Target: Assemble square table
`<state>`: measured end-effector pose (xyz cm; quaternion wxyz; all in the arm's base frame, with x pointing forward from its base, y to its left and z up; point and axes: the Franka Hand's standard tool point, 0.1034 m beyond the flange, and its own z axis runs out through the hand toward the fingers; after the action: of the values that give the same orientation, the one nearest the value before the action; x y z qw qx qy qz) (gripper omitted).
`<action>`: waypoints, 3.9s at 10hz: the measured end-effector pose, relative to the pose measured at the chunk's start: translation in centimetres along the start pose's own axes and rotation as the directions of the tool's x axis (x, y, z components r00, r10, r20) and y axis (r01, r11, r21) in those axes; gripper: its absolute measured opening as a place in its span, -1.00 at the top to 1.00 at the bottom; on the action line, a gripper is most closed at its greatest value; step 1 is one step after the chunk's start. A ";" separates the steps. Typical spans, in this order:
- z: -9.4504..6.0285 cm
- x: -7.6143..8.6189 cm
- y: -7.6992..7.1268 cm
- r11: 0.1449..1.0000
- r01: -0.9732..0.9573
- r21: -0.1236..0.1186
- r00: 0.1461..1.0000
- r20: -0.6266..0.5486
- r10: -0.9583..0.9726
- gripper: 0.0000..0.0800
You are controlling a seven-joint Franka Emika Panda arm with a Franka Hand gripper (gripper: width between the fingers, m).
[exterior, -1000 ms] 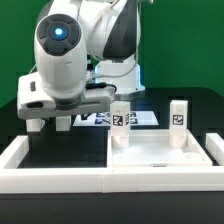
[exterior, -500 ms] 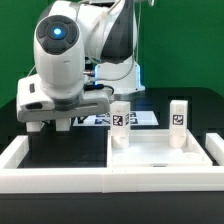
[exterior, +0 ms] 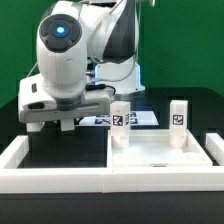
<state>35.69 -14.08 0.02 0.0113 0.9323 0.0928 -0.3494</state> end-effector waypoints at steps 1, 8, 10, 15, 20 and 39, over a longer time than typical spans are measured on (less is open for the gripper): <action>0.0 0.0 0.0 1.000 0.000 0.000 1.000 0.000 0.000 0.28; -7.1 -1.2 -2.6 0.997 0.029 0.078 0.999 0.036 -0.032 0.27; -8.4 -1.3 -2.6 0.997 0.030 0.070 1.000 -0.004 -0.030 0.27; -10.8 0.8 -2.2 0.997 0.033 0.072 0.974 -0.224 -0.016 0.27; -16.1 4.8 -0.8 1.000 0.015 -0.007 0.807 -0.590 -0.016 0.27; -23.9 11.0 -7.6 1.000 -0.012 0.018 0.617 -0.787 0.022 0.27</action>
Offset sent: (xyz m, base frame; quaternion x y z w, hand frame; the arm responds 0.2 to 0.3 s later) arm 0.0148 0.0118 0.0053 0.0638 -0.0196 -0.0417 0.9969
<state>57.97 -2.79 11.26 -0.0323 0.9921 0.0777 0.0935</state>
